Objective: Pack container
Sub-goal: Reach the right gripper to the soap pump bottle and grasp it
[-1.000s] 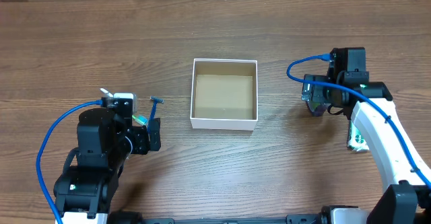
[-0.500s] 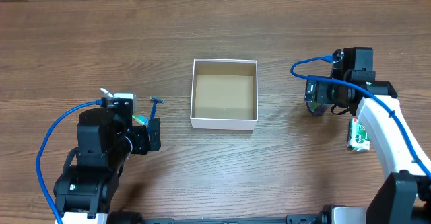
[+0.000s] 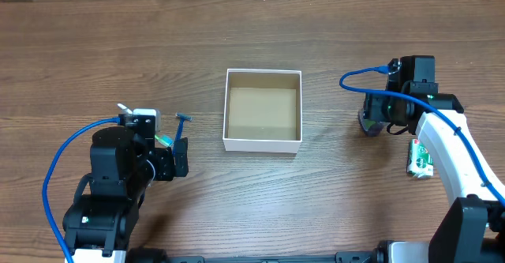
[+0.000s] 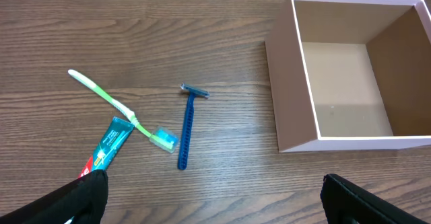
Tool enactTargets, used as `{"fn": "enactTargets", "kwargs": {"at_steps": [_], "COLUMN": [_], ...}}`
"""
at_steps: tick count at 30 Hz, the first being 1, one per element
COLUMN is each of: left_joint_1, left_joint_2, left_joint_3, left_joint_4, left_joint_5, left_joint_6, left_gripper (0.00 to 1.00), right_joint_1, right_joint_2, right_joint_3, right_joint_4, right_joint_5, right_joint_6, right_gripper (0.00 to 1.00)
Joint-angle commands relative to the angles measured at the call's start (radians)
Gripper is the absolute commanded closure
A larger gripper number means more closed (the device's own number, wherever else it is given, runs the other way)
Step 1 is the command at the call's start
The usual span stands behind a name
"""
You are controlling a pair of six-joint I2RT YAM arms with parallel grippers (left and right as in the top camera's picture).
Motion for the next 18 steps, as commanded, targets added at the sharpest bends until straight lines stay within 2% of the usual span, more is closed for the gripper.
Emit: {"fn": "enactTargets", "kwargs": {"at_steps": [1, 3, 8, 10, 12, 14, 18], "left_joint_1": [0.005, 0.005, 0.005, 0.005, 0.005, 0.005, 0.005], "left_joint_2": [-0.002, -0.002, -0.002, -0.002, -0.002, -0.002, -0.002], "left_joint_3": [0.027, 0.027, 0.027, 0.027, 0.027, 0.027, 0.027], "left_joint_4": [0.005, 0.005, 0.005, 0.004, 0.004, 0.005, 0.005], "left_joint_5": [0.007, 0.006, -0.009, -0.009, -0.009, -0.009, -0.009], "left_joint_6": [-0.009, -0.005, -0.006, -0.006, -0.006, -0.006, -0.006], "left_gripper": [0.0, 0.0, 0.0, 0.0, 0.0, 0.0, 0.0], "right_joint_1": [-0.003, -0.003, -0.003, -0.003, -0.003, -0.002, 0.003], "right_joint_2": [0.004, 0.004, 0.004, 0.004, 0.003, 0.002, -0.041], "right_joint_3": [-0.006, -0.006, -0.006, -0.006, -0.005, 0.006, 0.075], "right_joint_4": [0.005, 0.005, 0.004, 0.005, 0.01, 0.002, -0.075], "right_joint_5": [-0.006, -0.006, -0.006, -0.006, -0.006, -0.006, -0.006], "right_joint_6": [0.0, 0.0, 0.003, 0.006, 0.068, 0.092, 0.156], "right_gripper": [0.47, 0.53, 0.54, 0.64, 0.78, 0.96, 0.96]}}
